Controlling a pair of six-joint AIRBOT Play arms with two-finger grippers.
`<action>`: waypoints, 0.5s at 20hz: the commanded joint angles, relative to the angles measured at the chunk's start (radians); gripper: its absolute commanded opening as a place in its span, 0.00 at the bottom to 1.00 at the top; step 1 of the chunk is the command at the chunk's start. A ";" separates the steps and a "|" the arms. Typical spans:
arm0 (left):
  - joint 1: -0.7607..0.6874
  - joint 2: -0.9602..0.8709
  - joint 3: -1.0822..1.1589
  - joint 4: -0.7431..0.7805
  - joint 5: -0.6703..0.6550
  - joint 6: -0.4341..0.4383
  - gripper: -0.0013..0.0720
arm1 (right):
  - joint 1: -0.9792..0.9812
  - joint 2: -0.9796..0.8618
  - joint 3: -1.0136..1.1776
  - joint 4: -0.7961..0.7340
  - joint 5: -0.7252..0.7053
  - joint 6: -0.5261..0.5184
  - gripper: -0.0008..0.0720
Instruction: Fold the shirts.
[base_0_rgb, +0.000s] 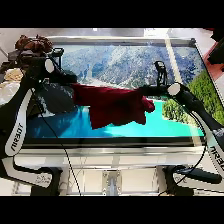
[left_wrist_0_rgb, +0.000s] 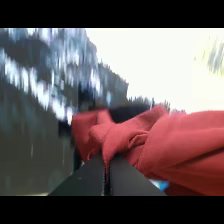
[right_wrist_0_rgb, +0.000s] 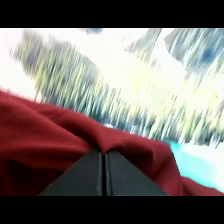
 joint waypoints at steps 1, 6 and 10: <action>0.000 -0.009 -0.001 0.000 0.149 -0.020 0.04 | 0.003 -0.023 -0.003 0.032 -0.369 0.000 0.05; 0.000 -0.007 0.029 -0.060 0.217 -0.038 0.98 | -0.045 -0.018 -0.003 0.127 -0.263 0.037 0.67; 0.000 0.027 0.102 0.039 0.199 -0.026 0.98 | -0.144 0.051 -0.023 0.115 0.285 0.053 0.67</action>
